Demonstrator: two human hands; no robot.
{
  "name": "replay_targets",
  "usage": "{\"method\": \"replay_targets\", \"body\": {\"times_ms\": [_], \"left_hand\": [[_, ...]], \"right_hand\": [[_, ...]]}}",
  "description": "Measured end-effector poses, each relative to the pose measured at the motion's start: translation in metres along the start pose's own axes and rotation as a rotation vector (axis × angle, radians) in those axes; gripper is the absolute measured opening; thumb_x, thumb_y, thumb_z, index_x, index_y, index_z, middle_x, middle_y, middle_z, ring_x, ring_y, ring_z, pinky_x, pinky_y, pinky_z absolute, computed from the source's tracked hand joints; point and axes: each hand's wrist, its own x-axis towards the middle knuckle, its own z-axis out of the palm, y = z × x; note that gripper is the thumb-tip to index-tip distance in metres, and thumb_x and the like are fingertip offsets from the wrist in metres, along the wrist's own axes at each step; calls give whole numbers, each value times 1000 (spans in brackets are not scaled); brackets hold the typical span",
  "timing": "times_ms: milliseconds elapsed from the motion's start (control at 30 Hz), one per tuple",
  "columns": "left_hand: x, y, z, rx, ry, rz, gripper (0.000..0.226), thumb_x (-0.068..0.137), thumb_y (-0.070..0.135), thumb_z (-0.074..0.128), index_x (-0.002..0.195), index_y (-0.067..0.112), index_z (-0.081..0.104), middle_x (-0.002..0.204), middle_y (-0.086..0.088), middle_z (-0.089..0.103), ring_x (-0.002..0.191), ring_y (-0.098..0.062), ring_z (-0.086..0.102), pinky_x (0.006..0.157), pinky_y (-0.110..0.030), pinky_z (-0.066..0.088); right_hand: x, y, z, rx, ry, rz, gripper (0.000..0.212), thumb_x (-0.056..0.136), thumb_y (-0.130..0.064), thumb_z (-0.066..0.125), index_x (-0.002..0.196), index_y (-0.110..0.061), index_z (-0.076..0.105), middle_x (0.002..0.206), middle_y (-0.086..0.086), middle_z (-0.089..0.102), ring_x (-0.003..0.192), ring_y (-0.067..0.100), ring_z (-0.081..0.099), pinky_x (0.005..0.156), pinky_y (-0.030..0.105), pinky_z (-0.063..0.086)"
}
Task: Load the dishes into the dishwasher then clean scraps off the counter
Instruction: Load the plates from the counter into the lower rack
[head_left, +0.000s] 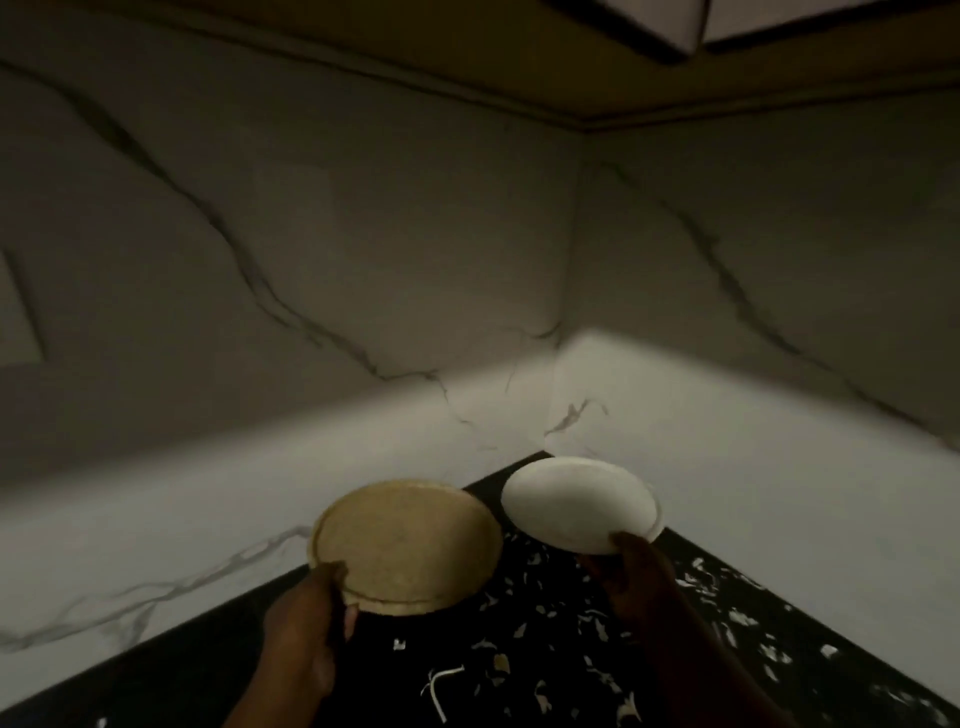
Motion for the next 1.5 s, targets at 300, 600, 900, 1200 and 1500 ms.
{"method": "replay_targets", "body": {"times_ms": [300,600,900,1200,1500], "left_hand": [[-78,-6,-1,-450,-362,-149,12,87,3,48,84,14,48,67,3,58,56,-8,56,44,-19,48],[-198,-94,35,-225,-587,-255,59,88,-2,37,145,12,33,146,-13,38,134,-34,36,98,-33,39],[-328,-181,-2,-105,-686,-420,35,96,1,38,129,6,48,143,-13,44,131,-29,43,106,-38,38],[-524,-327,-82,166,-899,-594,19,99,4,38,88,10,52,141,-11,48,130,-25,46,107,-38,38],[-695,-448,-120,622,-1191,-600,39,99,3,41,138,3,41,139,-18,47,128,-29,47,106,-39,38]], "right_hand": [[-177,-47,-80,39,57,-125,37,95,-3,50,132,-3,46,101,16,65,70,27,70,45,31,56],[-329,-75,-228,135,266,-314,28,94,-4,51,122,-4,51,93,14,65,69,24,66,44,29,56],[-477,-31,-378,252,407,-336,34,94,-5,51,128,-8,50,99,12,65,72,24,64,45,29,56],[-744,20,-559,185,673,-398,31,92,-2,51,123,-1,53,101,15,67,83,28,64,50,30,56],[-947,112,-677,288,1087,-413,21,90,-2,56,111,-1,57,98,17,65,81,30,62,66,37,55]]}}
